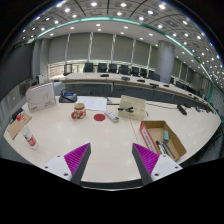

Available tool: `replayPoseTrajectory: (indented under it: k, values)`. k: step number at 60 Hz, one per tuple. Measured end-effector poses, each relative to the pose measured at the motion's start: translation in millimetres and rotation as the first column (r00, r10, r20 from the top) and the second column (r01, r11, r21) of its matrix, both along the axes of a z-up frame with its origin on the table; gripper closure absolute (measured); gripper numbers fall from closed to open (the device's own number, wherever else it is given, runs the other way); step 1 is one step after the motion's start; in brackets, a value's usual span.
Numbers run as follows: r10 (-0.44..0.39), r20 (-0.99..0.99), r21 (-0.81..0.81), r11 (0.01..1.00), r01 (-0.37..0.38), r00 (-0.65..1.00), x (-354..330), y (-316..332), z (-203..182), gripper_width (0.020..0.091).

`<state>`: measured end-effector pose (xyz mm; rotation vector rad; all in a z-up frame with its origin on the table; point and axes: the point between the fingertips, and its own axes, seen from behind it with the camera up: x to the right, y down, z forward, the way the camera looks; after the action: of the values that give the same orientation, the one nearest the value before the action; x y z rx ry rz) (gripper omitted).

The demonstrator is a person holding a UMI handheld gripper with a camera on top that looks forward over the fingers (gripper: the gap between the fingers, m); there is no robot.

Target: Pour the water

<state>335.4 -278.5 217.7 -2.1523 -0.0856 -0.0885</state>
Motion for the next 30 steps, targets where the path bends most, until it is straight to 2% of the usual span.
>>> replayPoseTrajectory:
  k: [8,30]
  values:
    - [0.060,-0.004,-0.012,0.998,-0.060,0.998,-32,-6,-10,0.0244]
    - [0.251,-0.104,-0.035,0.966,-0.256,0.962,-244,-58,-65,0.0244]
